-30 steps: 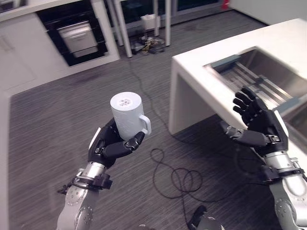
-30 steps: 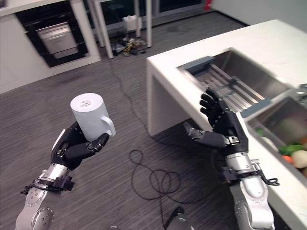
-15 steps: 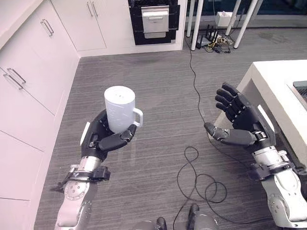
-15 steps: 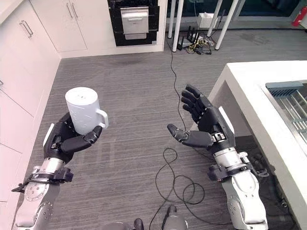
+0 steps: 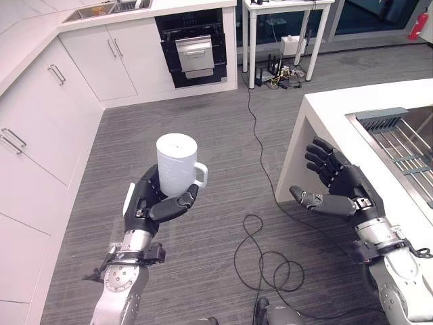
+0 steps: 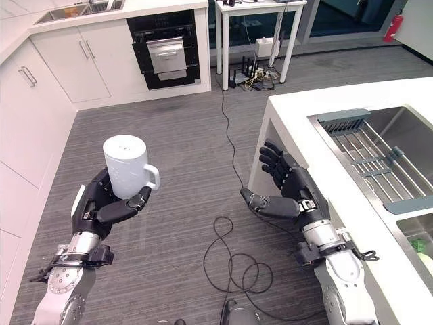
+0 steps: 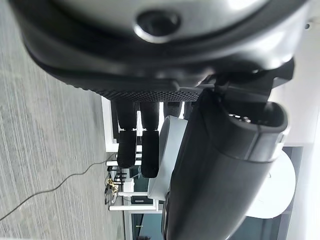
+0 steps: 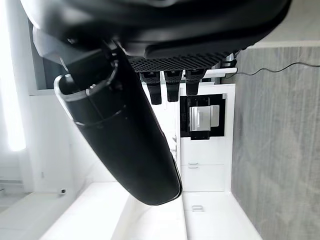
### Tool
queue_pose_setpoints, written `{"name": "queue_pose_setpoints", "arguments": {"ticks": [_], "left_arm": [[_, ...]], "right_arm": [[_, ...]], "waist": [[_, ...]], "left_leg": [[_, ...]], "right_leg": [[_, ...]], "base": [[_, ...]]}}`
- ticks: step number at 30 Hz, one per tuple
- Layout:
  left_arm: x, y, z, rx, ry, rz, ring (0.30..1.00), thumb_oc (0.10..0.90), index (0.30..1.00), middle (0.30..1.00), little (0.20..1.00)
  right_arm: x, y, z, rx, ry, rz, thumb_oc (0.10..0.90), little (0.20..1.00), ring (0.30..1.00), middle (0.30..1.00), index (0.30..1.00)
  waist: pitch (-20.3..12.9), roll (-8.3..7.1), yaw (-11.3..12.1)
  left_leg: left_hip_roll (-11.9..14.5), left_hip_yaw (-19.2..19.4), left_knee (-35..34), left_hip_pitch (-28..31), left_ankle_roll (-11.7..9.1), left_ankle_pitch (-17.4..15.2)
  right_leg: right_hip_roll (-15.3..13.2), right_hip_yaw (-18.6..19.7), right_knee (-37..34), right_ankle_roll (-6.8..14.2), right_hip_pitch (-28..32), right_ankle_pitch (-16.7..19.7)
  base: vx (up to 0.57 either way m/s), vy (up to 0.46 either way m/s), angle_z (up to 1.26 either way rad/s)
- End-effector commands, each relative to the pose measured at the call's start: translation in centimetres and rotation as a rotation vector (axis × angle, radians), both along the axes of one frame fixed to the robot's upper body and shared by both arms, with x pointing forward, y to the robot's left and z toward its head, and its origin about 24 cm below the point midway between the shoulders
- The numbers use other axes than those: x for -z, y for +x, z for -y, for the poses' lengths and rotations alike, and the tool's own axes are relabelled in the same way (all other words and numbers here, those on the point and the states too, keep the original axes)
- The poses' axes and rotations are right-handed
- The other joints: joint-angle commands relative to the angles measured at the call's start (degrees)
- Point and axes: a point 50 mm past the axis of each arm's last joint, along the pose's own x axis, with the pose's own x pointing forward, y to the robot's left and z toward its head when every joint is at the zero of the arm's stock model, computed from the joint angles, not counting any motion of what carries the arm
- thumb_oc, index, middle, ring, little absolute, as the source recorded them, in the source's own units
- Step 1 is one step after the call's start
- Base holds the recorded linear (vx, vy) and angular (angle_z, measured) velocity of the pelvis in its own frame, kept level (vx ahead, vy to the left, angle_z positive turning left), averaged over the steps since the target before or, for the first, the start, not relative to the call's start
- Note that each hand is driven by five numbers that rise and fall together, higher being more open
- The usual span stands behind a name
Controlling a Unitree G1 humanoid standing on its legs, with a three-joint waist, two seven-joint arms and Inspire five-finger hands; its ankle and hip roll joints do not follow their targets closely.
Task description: Place the dishes in the dishwasher.
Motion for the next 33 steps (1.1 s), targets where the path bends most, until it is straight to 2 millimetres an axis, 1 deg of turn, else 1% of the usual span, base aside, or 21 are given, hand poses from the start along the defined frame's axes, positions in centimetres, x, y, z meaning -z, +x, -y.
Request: {"name": "queue_pose_setpoints", "arguments": {"ticks": [1,2,4,5,6,7,8,9,11,13,15,17,18,20,23,26,27,29,30,32,33], "left_arm": [[-6.5,0.5,-1.4,-0.022,0.055,0.349,0.300,0.400,0.300,0.300,0.300],[-6.5,0.4,-1.5,-0.031,0.059,0.351,0.300,0.400,0.300,0.300,0.300],[-6.4,0.1,-1.9,-0.055,0.049,0.352,0.300,0.400,0.300,0.300,0.300],[-6.4,-0.3,-2.2,-0.062,0.047,0.354,0.300,0.400,0.300,0.300,0.300],[-6.4,-0.3,-2.2,-0.061,0.046,0.354,0.300,0.400,0.300,0.300,0.300],[-6.3,-0.3,-2.2,-0.059,0.044,0.350,0.300,0.400,0.300,0.300,0.300],[-6.2,-0.2,-2.2,-0.057,0.036,0.344,0.300,0.400,0.300,0.300,0.300],[-6.0,-0.3,-2.3,-0.052,0.028,0.338,0.300,0.400,0.300,0.300,0.300],[-5.9,-0.4,-2.3,-0.049,0.028,0.340,0.300,0.400,0.300,0.300,0.300],[-5.7,-0.3,-2.4,-0.056,0.024,0.340,0.300,0.400,0.300,0.300,0.300],[-5.5,-0.2,-2.4,-0.071,0.021,0.328,0.300,0.400,0.300,0.300,0.300],[-5.5,-0.3,-2.5,-0.086,0.028,0.323,0.300,0.400,0.300,0.300,0.300],[-5.6,-0.3,-2.6,-0.092,0.029,0.323,0.300,0.400,0.300,0.300,0.300],[-5.9,-0.2,-2.8,-0.094,0.037,0.330,0.300,0.400,0.300,0.300,0.300],[-6.5,0.4,-2.4,-0.064,0.056,0.337,0.300,0.400,0.300,0.300,0.300],[-6.8,0.7,-2.2,-0.038,0.077,0.347,0.300,0.400,0.300,0.300,0.300],[-6.9,0.7,-2.1,-0.023,0.085,0.344,0.300,0.400,0.300,0.300,0.300],[-6.9,0.7,-1.9,0.000,0.099,0.337,0.300,0.400,0.300,0.300,0.300],[-6.9,0.8,-1.7,0.009,0.102,0.333,0.300,0.400,0.300,0.300,0.300],[-6.8,0.6,-1.9,-0.002,0.095,0.326,0.300,0.400,0.300,0.300,0.300],[-6.7,0.6,-1.9,-0.016,0.090,0.319,0.300,0.400,0.300,0.300,0.300]], "right_arm": [[-5.7,0.5,-0.8,-0.017,0.008,0.349,0.800,0.900,0.900,0.900,0.900],[-5.7,0.5,-0.8,-0.011,0.005,0.346,0.800,0.900,0.900,0.900,0.900],[-5.8,0.4,-0.4,-0.010,0.006,0.345,0.800,0.900,0.900,0.900,0.900],[-6.0,0.3,-0.2,-0.018,-0.007,0.349,0.800,0.900,0.900,0.900,0.900],[-6.0,0.3,-0.2,-0.018,-0.008,0.350,0.800,0.900,0.900,0.900,0.900],[-5.9,0.3,-0.2,-0.019,-0.013,0.346,0.800,0.900,0.900,0.900,0.900],[-5.9,0.5,-0.3,-0.019,-0.011,0.342,0.800,0.900,0.900,0.900,0.900],[-5.8,0.6,-0.3,-0.019,-0.006,0.336,0.800,0.900,0.900,0.900,0.900],[-5.7,0.5,-0.3,-0.019,-0.015,0.335,0.800,0.900,0.900,0.900,0.900],[-5.7,0.3,-0.2,-0.019,-0.031,0.329,0.800,0.900,0.900,0.900,0.900],[-5.8,0.6,-0.2,-0.024,-0.039,0.323,0.800,0.900,0.900,0.900,0.900],[-5.9,0.3,0.1,-0.032,-0.025,0.322,0.800,0.900,0.900,0.900,0.900],[-5.9,0.2,0.1,-0.035,-0.020,0.322,0.800,0.900,0.900,0.900,0.900],[-6.1,0.2,0.1,-0.028,-0.026,0.331,0.800,0.900,0.900,0.900,0.900],[-6.4,0.5,-0.1,0.001,-0.007,0.357,0.800,0.900,0.900,0.900,0.900],[-6.5,0.9,-0.5,0.017,0.013,0.379,0.800,0.900,0.900,0.900,0.900],[-6.3,0.8,-0.6,0.027,0.016,0.376,0.800,0.900,0.900,0.900,0.900],[-5.9,0.5,-0.5,0.047,0.026,0.365,0.800,0.900,0.900,0.900,0.900],[-5.7,0.5,-0.6,0.052,0.030,0.357,0.800,0.900,0.900,0.900,0.900],[-5.4,0.4,-0.9,0.028,0.020,0.342,0.800,0.900,0.900,0.900,0.900],[-5.4,0.6,-1.1,0.014,0.006,0.340,0.800,0.900,0.900,0.900,0.900]], "waist": [[-0.49,-1.66,-0.90],[-0.53,-1.85,-0.79],[-0.23,-3.42,-0.12],[1.18,-5.15,1.15],[1.16,-5.00,1.11],[1.65,-4.78,1.36],[1.93,-4.71,1.39],[1.97,-3.74,1.32],[2.30,-1.26,1.04],[1.96,-0.37,1.31],[1.30,0.13,1.54],[0.64,0.12,1.55],[0.38,-0.06,1.68],[-0.37,0.02,2.06],[-0.80,-0.23,2.49],[-1.25,-0.40,3.10],[-1.52,-0.41,2.93],[-1.39,-0.53,2.41],[-1.37,-0.41,2.30],[-0.97,-0.29,2.32],[-0.57,-0.21,2.18]], "left_leg": [[-4.67,2.10,2.52,1.25,5.02,-7.62],[-4.65,1.98,2.52,1.47,4.78,-7.43],[-5.78,2.31,2.52,2.49,3.83,-5.82],[-6.40,1.93,13.56,-2.20,2.29,-2.19],[-6.13,1.71,14.87,-3.14,2.16,-2.26],[-4.84,1.74,15.92,-6.05,1.98,-0.93],[-4.16,2.92,11.99,-5.81,2.48,-1.41],[-2.89,4.45,2.52,-4.43,2.41,-0.38],[0.73,3.68,2.52,-9.06,0.45,1.45],[2.03,2.17,2.52,-12.45,-0.67,3.04],[2.52,1.13,2.52,-13.44,-0.95,2.90],[1.99,1.64,2.52,-12.28,-0.29,2.16],[1.04,1.02,2.52,-11.56,0.06,1.26],[-0.16,0.12,2.52,-10.98,1.12,0.40],[-1.03,-0.10,2.52,-10.19,2.41,-0.60],[-2.98,-1.94,2.52,-9.28,4.10,-1.68],[-3.77,-2.24,2.52,-8.72,5.05,-2.43],[-5.13,-2.77,2.52,-7.40,6.53,-3.76],[-5.58,-3.00,2.52,-6.81,7.09,-4.40],[-6.05,-2.78,2.52,-5.60,7.35,-4.94],[-5.75,-2.22,2.52,-4.76,7.10,-5.14]], "right_leg": [[0.90,3.93,-4.50,5.57,6.98,-6.36],[0.99,4.01,-4.50,5.33,6.99,-6.44],[0.14,5.06,-4.50,4.50,7.20,-6.38],[-0.83,5.93,-4.50,3.10,7.69,-5.95],[-0.63,5.77,-4.50,2.95,7.52,-5.88],[-0.25,5.26,-4.50,2.68,7.63,-5.67],[-0.39,4.96,-4.50,2.96,7.80,-5.79],[-0.18,4.33,-4.50,3.73,8.03,-6.28],[1.63,3.27,-4.50,3.87,8.96,-7.48],[2.18,3.12,-4.50,3.73,10.34,-8.93],[1.80,2.99,-4.50,3.93,11.63,-10.41],[0.85,2.81,-4.50,4.66,12.58,-10.76],[0.34,3.12,-4.50,5.01,13.40,-11.22],[-0.01,3.45,-4.50,5.75,13.91,-10.76],[-0.77,2.31,-4.50,6.72,14.78,-10.06],[-0.75,1.69,-4.50,8.16,16.20,-6.30],[-0.18,1.60,-3.05,9.20,16.73,-2.54],[-0.60,1.95,7.74,10.36,12.84,2.60],[-1.05,1.80,13.86,10.18,9.95,3.73],[-2.14,0.46,20.80,9.77,5.68,3.89],[-1.94,0.01,18.99,9.00,3.61,2.72]], "base": [[0.04,-0.173,0.08],[0.07,-0.218,0.06],[0.08,-0.279,0.04],[0.04,-0.236,0.02],[0.02,-0.218,-0.04],[0.04,-0.038,-0.05],[0.13,0.063,0.08],[0.16,0.176,0.22],[0.17,0.219,0.32],[0.19,0.214,0.07],[0.29,0.336,-0.14],[0.29,0.337,-0.26],[0.22,0.263,-0.31],[0.25,0.303,-0.22],[0.21,0.241,0.02],[0.22,0.239,0.44],[0.23,0.262,0.28],[0.18,0.252,0.38],[0.15,0.208,0.45],[0.16,0.151,0.24],[0.19,0.021,0.01]]}}
